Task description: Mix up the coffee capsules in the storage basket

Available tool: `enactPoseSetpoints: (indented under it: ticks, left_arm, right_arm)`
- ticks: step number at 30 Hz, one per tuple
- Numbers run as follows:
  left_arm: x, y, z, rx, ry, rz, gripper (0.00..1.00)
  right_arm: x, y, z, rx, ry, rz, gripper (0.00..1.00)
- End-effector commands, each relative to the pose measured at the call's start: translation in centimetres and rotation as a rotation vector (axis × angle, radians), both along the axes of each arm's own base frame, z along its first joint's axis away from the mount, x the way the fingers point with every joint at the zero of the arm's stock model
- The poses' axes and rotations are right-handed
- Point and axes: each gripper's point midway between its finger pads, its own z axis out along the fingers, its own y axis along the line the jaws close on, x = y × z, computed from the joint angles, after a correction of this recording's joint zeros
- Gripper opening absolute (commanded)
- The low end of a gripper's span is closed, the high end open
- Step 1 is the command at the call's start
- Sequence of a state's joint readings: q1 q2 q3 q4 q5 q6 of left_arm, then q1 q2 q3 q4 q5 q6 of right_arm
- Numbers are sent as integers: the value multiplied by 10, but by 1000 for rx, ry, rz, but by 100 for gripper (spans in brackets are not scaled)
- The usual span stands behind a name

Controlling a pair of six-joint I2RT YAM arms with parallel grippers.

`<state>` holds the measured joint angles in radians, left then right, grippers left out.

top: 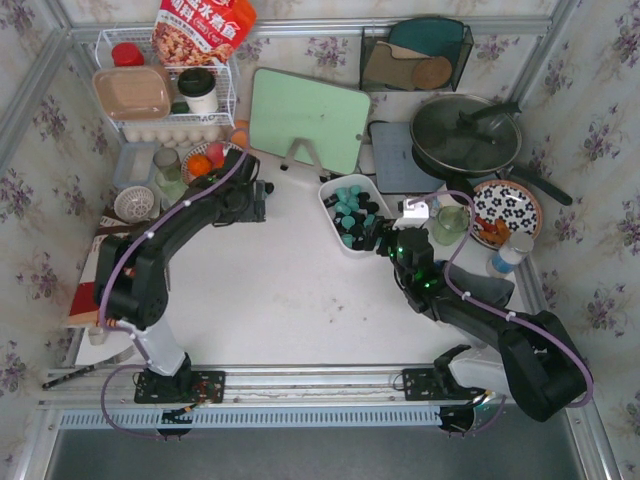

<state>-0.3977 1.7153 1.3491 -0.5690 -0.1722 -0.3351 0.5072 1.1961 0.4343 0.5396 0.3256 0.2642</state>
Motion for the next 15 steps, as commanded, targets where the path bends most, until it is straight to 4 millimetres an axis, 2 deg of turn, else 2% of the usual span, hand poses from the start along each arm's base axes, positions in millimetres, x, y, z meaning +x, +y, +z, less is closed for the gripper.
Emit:
enactPoseSetpoints:
  ticks: [1,2,8,12,15]
  left_arm:
    - [40,-4,-6,84,-33,-72,74]
    - [51,-7,-9,92,-31,-86,74]
    - [86,-16,-27,119,-35,-168,75]
    - [108,-29,-37,119,-120,-313,74]
    - [116,-36,-47,138,-146,-430,73]
  right_arm:
    - [3,0,5,3,-15,-10,76]
    - [3,0,5,1,-15,-9,76]
    - [4,1,4,-3,-7,-5,76]
    - [4,2,4,-2,-5,0,76]
    - [4,3,2,-3,4,4,76]
